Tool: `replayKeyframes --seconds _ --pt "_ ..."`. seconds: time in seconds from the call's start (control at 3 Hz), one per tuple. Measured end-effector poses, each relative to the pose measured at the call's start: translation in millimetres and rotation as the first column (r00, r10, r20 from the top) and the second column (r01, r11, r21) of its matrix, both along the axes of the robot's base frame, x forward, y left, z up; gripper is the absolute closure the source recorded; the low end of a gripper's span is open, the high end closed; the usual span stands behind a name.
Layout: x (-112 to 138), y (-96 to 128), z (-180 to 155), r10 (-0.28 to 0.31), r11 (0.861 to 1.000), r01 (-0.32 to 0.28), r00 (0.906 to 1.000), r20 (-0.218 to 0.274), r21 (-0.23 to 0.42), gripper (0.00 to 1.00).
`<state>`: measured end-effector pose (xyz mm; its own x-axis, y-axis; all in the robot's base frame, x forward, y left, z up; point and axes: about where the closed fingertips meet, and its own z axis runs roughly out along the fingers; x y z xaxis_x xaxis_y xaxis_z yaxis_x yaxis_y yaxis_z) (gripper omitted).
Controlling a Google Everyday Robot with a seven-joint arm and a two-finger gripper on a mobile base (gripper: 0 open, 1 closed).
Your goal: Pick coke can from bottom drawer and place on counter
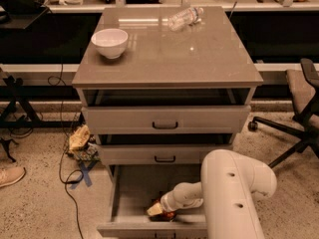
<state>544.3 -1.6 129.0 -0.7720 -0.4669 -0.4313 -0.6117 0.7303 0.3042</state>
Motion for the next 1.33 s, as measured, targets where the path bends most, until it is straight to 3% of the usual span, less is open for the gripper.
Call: replayKeyframes --seconds 0.33,0.67,1.0,1.33 --pt "-1.4 -0.2 -9.1 0.008 1.000 -0.008 1.0000 -0.005 0.000 0.50" --pt "-2.8 -4.2 4.4 0.020 0.999 -0.021 0.9995 0.024 0.035 0.73" --pt "-3.4 -4.8 48.8 0.087 0.989 -0.097 0.9914 0.098 0.109 0.96" --pt "9.4 -10.2 109.6 0.117 0.958 -0.166 0.9711 0.208 0.234 1.00"
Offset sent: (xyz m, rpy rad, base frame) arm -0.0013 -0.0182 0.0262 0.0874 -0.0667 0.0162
